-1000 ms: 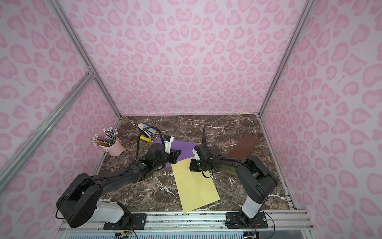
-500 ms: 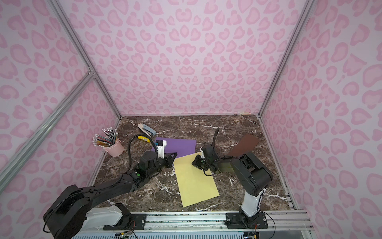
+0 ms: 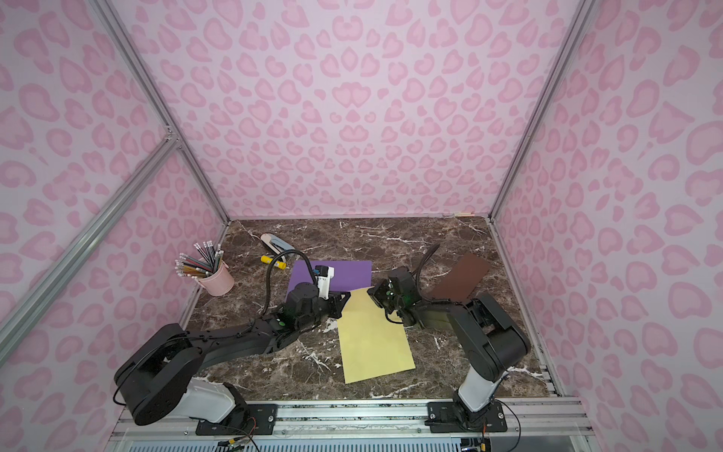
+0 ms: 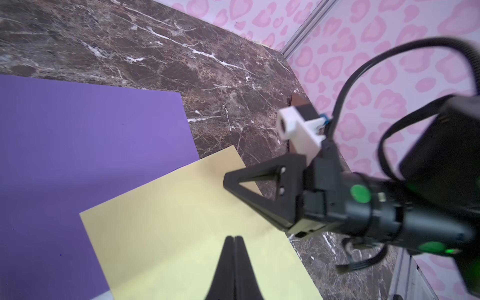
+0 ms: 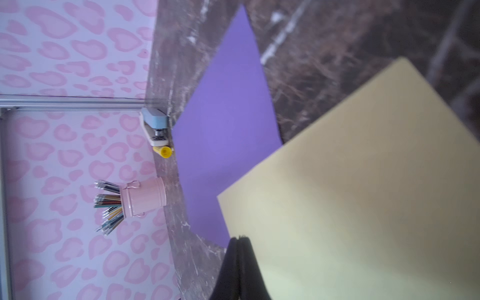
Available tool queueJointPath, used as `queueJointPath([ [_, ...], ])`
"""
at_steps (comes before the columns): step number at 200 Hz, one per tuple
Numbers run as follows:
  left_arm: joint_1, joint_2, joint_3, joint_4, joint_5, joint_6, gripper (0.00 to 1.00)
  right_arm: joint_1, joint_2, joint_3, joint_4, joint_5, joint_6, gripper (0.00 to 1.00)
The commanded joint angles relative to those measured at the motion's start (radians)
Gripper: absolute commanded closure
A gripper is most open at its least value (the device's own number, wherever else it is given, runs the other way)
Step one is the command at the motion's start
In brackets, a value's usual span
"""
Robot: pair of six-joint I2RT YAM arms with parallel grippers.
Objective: Fold the rectangular paper in half along the long edge
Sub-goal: Adjust the paper at the center of the board.
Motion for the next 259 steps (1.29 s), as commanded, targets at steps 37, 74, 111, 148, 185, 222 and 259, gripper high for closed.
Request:
queueJointPath([
  [37,-0.036,0.172,0.092,-0.111,0.043,-0.032,0.96,-0.113,-0.052,0.126,-0.541,0.041,-0.498,0.92],
  [74,-0.045,0.248,0.126,-0.130,0.066,-0.048,0.96,-0.132,-0.123,0.080,-0.665,0.113,-0.623,0.90],
  [111,-0.044,0.293,0.168,-0.223,0.016,-0.049,0.96,-0.166,-0.196,-0.016,-0.682,0.108,-0.626,0.83],
  [148,-0.038,0.344,0.225,-0.274,0.005,-0.019,0.96,-0.164,-0.184,-0.091,-0.671,0.070,-0.621,0.78],
  [185,0.032,0.357,0.264,-0.280,0.015,0.042,0.96,-0.164,-0.221,-0.157,-0.624,0.010,-0.619,0.60],
  [222,0.048,0.324,0.303,-0.266,0.068,0.144,0.96,-0.168,-0.230,-0.222,-0.521,-0.098,-0.605,0.49],
  [259,-0.035,0.245,0.312,-0.254,0.087,0.192,0.96,-0.168,-0.186,-0.225,-0.452,-0.174,-0.620,0.43],
])
